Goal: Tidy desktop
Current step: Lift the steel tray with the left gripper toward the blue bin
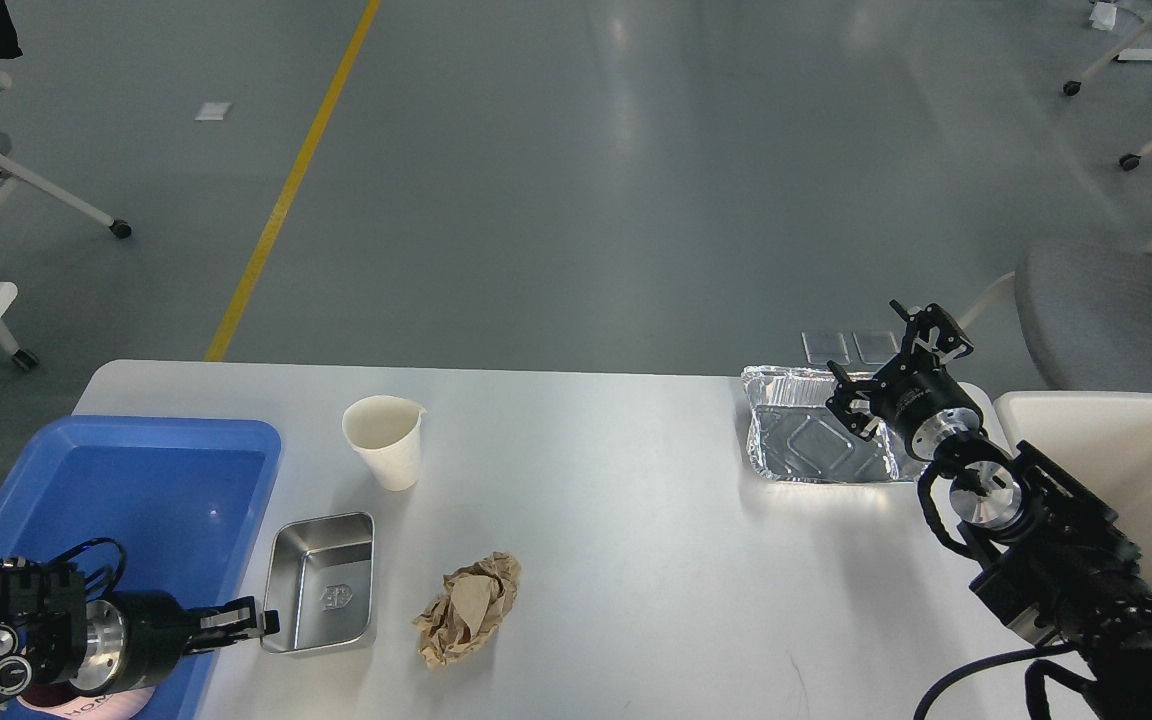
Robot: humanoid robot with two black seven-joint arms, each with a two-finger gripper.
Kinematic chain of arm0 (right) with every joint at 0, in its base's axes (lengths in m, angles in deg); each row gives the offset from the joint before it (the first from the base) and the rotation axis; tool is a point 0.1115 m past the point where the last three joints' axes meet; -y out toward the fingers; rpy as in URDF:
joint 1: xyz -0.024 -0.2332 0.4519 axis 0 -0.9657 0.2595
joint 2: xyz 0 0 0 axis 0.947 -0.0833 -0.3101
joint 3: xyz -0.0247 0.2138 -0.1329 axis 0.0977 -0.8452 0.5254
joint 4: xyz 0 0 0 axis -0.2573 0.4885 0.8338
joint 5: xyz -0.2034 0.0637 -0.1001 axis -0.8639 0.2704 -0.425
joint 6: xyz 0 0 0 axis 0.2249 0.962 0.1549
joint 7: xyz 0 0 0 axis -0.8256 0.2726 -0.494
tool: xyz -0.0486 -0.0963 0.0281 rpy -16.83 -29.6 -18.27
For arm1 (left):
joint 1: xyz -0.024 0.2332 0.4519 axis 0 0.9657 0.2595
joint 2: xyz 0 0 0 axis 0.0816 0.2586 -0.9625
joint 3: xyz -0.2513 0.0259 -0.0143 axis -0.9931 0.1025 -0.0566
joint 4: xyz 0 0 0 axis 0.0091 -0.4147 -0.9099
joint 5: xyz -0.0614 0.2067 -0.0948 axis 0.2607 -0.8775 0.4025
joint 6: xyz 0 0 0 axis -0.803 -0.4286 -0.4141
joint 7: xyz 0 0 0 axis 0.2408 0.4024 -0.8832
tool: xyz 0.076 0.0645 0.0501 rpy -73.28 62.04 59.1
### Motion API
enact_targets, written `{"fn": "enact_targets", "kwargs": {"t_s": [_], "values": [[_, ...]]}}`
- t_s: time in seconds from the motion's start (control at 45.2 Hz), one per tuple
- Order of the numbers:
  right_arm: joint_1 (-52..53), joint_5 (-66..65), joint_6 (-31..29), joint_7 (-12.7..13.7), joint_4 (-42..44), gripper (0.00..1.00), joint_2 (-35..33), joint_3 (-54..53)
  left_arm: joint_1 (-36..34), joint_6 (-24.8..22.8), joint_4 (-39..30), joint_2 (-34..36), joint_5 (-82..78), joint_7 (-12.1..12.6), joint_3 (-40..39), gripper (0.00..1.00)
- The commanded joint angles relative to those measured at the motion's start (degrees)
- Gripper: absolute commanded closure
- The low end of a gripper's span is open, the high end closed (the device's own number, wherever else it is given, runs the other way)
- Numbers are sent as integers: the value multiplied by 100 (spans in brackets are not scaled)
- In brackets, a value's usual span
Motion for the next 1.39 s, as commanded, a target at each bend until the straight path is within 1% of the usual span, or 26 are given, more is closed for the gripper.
{"fn": "enact_targets", "kwargs": {"t_s": [0.0,0.155,0.42,0.487,0.575,0.774,0.84,0.951,1.084,1.261,1.371], "values": [[-8,-1,3,-1,-5,0,10,0,-119,-448,-441,511,-2,-77,-220,100],[-9,-1,-6,-1,-5,0,10,0,-128,-905,-855,1126,-2,-77,-782,100],[-9,-1,-6,-1,-5,0,1,0,-128,-2188,-1004,1962,77,-103,-2215,100],[-17,-1,-6,-1,-5,0,10,0,-128,-2452,-1040,2129,147,-112,-2645,100],[-9,-1,-6,-1,-5,0,18,0,-128,-2689,-1040,2296,376,-103,-3050,100],[-9,-1,-6,-1,-5,0,27,0,-154,-2743,-961,2691,455,-68,-3384,100],[-17,-1,-6,-1,-5,0,27,0,-154,-2778,-961,2955,490,-86,-3525,100],[-17,-1,-6,-1,-5,0,27,0,-154,-2795,-864,3078,649,-95,-3596,100],[-17,-9,-6,-1,-5,0,36,0,-145,-2804,-469,3061,675,-95,-3526,100],[-17,-1,-6,-1,-5,0,19,0,-92,-2760,260,2973,666,-138,-3280,100],[-17,-1,-6,-1,-5,0,19,0,-66,-2743,875,2649,632,-182,-3139,100]]}}
